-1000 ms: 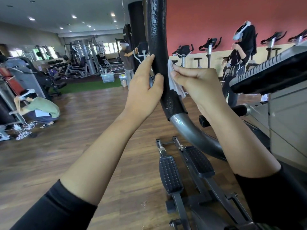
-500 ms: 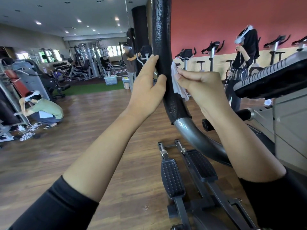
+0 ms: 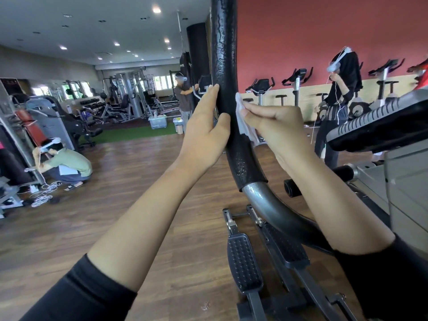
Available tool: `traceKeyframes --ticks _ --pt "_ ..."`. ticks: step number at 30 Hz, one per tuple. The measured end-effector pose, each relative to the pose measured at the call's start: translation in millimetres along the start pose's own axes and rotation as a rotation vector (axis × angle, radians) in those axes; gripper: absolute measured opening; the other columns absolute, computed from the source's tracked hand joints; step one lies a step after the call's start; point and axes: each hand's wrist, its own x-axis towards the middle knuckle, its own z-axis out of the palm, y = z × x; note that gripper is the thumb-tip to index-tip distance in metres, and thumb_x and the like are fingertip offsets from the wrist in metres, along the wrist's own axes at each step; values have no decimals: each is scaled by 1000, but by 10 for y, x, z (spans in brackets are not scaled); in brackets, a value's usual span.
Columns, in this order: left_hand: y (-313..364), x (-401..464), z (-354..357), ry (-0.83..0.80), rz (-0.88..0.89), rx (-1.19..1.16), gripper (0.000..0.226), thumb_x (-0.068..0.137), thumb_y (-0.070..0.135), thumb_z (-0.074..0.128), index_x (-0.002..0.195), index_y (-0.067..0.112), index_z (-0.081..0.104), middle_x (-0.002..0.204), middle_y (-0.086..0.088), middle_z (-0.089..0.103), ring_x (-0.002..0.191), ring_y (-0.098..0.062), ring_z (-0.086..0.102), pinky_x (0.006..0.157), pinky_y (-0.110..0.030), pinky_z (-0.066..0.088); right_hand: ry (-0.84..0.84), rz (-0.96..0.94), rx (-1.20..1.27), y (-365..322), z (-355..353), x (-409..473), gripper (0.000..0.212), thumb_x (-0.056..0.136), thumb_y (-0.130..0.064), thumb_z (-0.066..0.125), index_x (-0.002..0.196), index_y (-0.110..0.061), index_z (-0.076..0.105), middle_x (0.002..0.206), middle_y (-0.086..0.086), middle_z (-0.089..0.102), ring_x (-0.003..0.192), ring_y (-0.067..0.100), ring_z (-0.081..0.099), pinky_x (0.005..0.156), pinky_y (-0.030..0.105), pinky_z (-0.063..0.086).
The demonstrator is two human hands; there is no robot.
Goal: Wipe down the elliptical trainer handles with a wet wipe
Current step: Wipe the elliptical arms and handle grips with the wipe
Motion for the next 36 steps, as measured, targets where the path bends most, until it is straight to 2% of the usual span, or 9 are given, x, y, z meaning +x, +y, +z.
traceKeyframes --ticks 6,9,15,19,22,25,28,33,36 --pt "4 127 -32 28 55 8 63 90 14 40 152 12 26 156 1 33 144 -10 26 119 -35 23 40 -50 30 -21 82 215 15 83 -17 71 95 -26 71 102 16 69 109 26 59 101 41 45" --pt "29 197 -35 37 47 35 61 95 6 40 153 13 23 158 2 26 145 -8 21 119 -28 17 92 -84 9 -16 173 452 23 84 -17 69 107 -15 70 98 9 73 100 10 64 99 39 47" --pt "-11 299 -10 44 88 62 60 94 6 40 152 11 24 159 -2 23 147 -10 16 115 -15 10 88 -148 13 92 140 376 22 85 -16 69 106 -20 70 102 4 71 111 28 58 98 48 45" --pt "-1 351 8 50 109 15 66 88 12 38 152 12 24 158 -1 26 146 -15 23 120 -35 21 94 -195 35 11 199 585 23 86 -13 67 109 -13 69 72 -10 67 77 4 58 75 24 51" --pt "12 423 0 70 112 -5 64 91 5 41 152 13 23 157 0 28 144 -18 28 118 -40 26 138 -233 90 -112 254 822 25 87 -10 66 111 -7 68 86 -4 71 81 3 56 78 19 45" --pt "5 489 -9 75 130 -26 67 88 11 41 153 13 23 156 0 30 143 -13 29 116 -41 29 144 -232 108 -43 268 847 25 87 -10 66 112 -8 67 69 -20 60 69 -3 49 75 17 40" --pt "-7 532 -7 77 145 -40 72 83 16 37 153 13 21 157 1 30 144 -10 27 116 -42 31 123 -250 99 98 261 754 24 87 -10 66 111 -9 67 66 -25 57 65 -11 51 93 24 39" --pt "15 657 -22 99 155 -80 73 82 14 38 153 15 21 156 1 30 143 -7 27 114 -41 33 161 -344 106 -171 288 951 22 86 -10 66 108 -10 69 83 26 67 72 10 46 68 27 38" --pt "28 731 -20 108 163 -96 74 81 14 38 153 15 20 155 2 33 143 -7 28 114 -42 35 179 -386 128 -321 294 1137 22 87 -9 65 108 -10 69 89 27 68 74 10 46 69 26 38"
